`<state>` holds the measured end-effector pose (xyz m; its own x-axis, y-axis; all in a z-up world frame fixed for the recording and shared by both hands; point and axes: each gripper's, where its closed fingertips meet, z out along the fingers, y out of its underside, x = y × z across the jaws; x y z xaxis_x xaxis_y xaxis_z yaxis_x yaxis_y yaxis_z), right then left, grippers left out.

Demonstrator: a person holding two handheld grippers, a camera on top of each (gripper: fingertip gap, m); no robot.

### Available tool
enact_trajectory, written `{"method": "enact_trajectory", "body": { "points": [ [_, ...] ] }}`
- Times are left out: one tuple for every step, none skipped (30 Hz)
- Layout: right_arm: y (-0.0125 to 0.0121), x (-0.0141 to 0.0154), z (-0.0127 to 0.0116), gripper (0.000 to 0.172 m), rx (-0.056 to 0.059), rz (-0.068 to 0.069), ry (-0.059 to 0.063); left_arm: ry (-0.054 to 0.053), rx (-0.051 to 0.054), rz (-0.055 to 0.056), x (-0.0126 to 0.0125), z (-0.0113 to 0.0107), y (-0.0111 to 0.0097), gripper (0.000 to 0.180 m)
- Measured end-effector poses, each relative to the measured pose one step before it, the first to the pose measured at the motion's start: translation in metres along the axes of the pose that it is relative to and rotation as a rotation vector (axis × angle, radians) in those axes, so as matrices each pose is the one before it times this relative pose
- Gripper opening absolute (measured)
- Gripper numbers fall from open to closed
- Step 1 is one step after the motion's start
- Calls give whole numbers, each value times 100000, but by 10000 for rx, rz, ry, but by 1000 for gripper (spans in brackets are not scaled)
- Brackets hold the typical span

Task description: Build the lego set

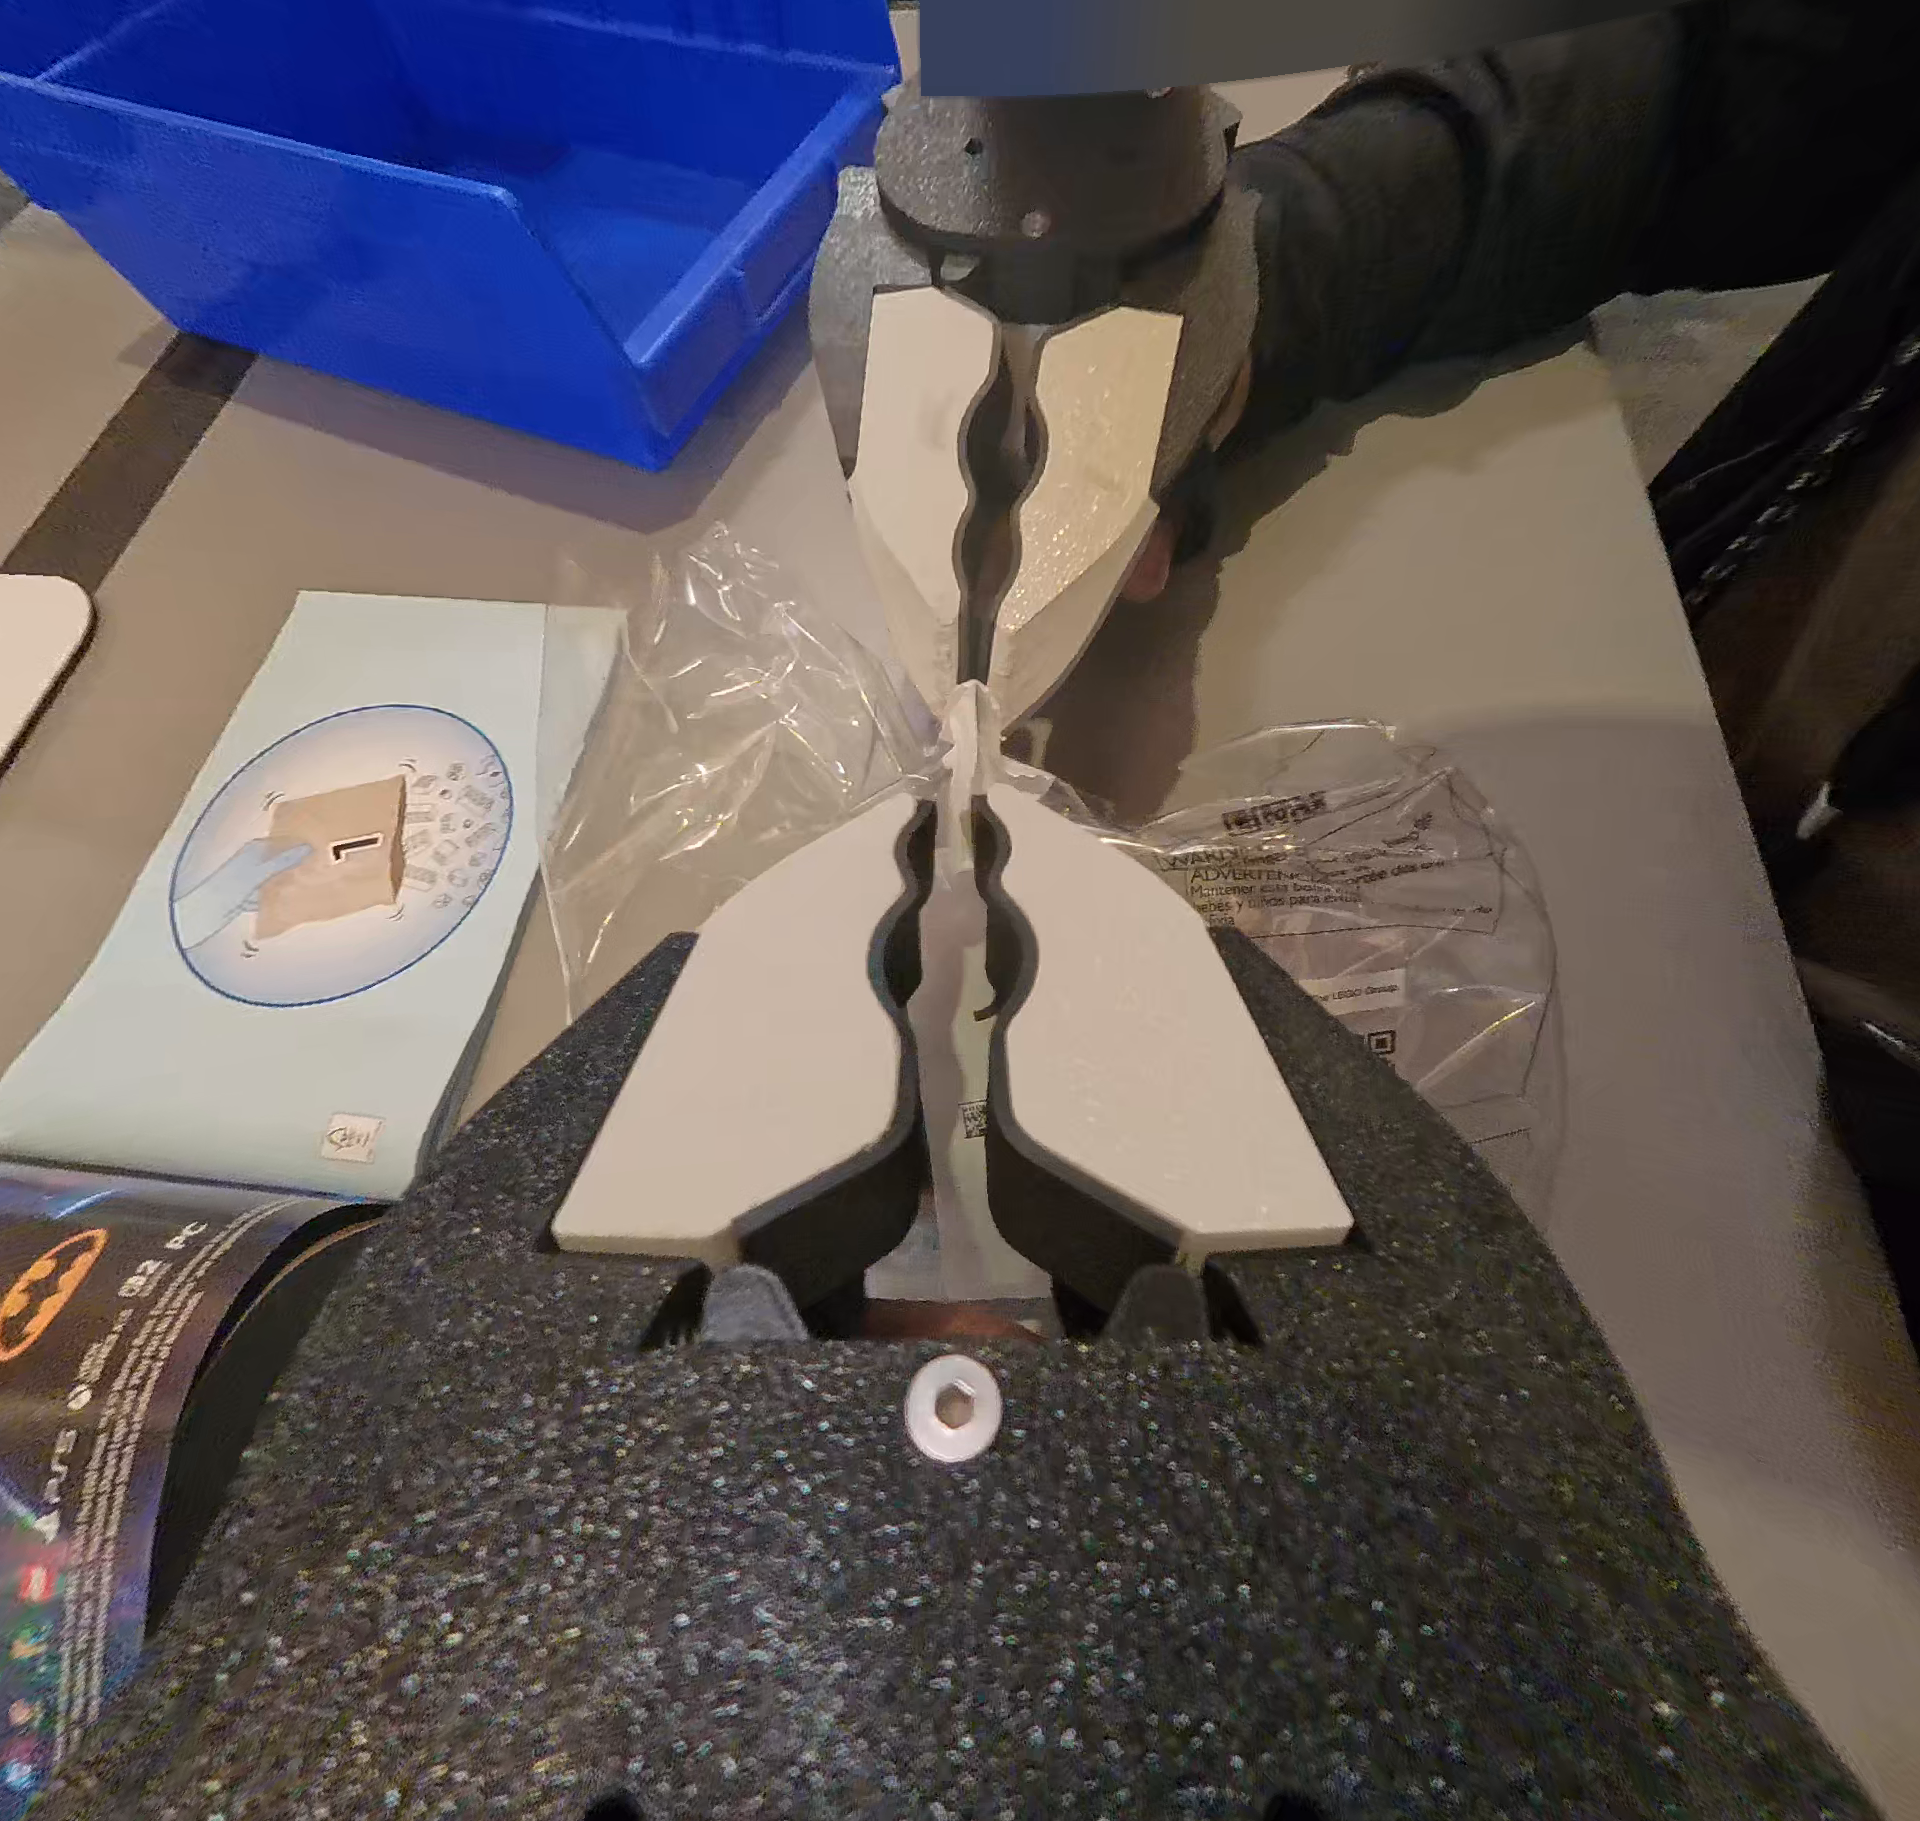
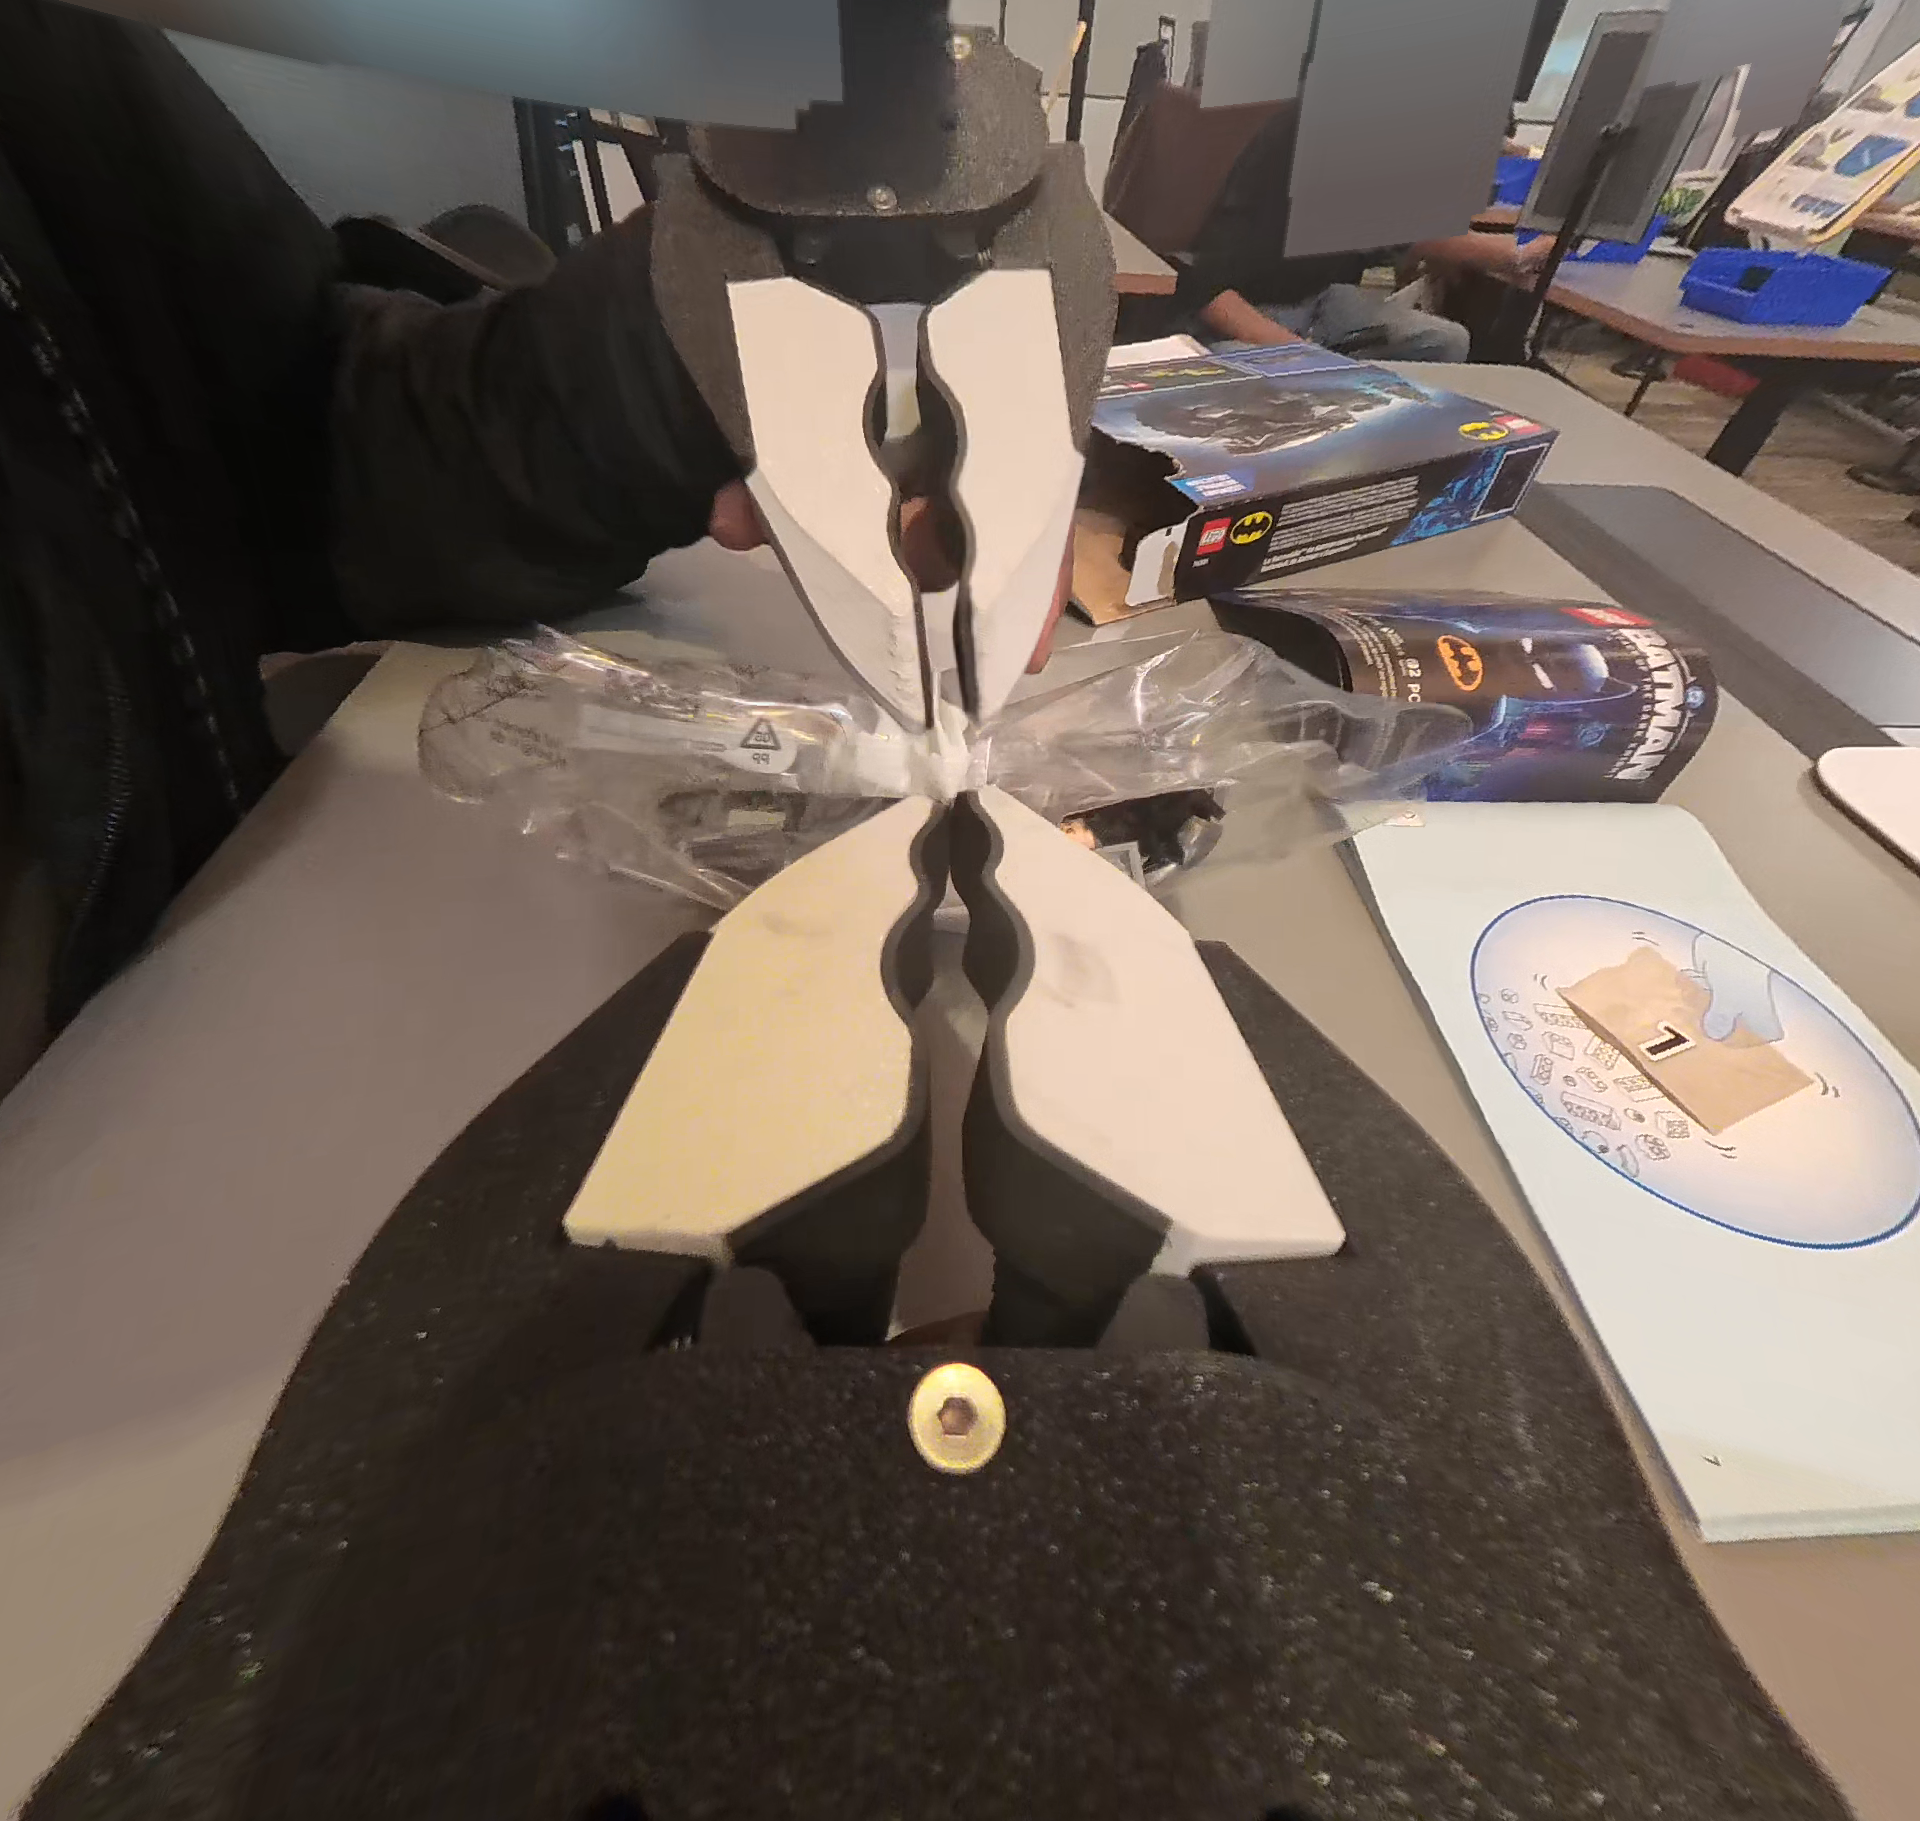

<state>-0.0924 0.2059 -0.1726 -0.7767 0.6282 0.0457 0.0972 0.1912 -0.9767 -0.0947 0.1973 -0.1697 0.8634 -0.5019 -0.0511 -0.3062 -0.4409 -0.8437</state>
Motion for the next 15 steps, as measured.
{"method": "enact_trajectory", "body": {
  "points": [
    [-110, 14, 0, 0, 74, -49, 42, -70, -54, 36, -33, -17, -56, 7],
    [-121, -16, 10, 0, 73, -30, 27, -52, -40, 27, -20, -21, -77, 7],
    [-97, -31, 24, 0, 68, -9, 16, -24, -52, 44, 17, -4, -56, 7],
    [-98, -34, 47, 0, 57, 8, 4, -23, -59, 67, 50, 31, -54, 7],
    [-79, -81, 56, 0, 49, 20, -26, -20, -64, 90, 54, 69, -42, 6],
    [-61, -63, 41, 0, 35, 8, -13, -64, -81, 143, 30, 84, -14, 6],
    [-5, -30, 12, 0, 0, -14, 7, -100, -100, 162, -9, 72, 36, 6],
    [9, 1, 4, 0, -11, -24, 25, -92, -83, 133, -19, 63, 4, 6],
    [-10, 2, 0, 0, -2, -20, 22, -88, -59, 128, -27, 23, -39, 6],
    [-21, 9, -14, 0, 1, -11, 23, -114, -61, 159, -42, -12, -25, 7],
    [-19, -12, -2, 0, 7, 4, 9, -109, -73, 141, -39, -74, -36, 8],
    [-42, -26, 9, 0, 17, 23, 3, -150, -82, 120, -134, -140, -37, 9],
    [-65, -9, -4, 0, 38, 29, 10, -175, -41, 127, -197, -223, -93, 12],
    [-105, 1, -2, 0, 54, 26, 21, -80, 34, 131, -57, -270, -186, 13],
    [-90, -5, 2, 0, 42, 24, 4, -35, 97, 106, 4, -216, -261, 12]
  ]
}}
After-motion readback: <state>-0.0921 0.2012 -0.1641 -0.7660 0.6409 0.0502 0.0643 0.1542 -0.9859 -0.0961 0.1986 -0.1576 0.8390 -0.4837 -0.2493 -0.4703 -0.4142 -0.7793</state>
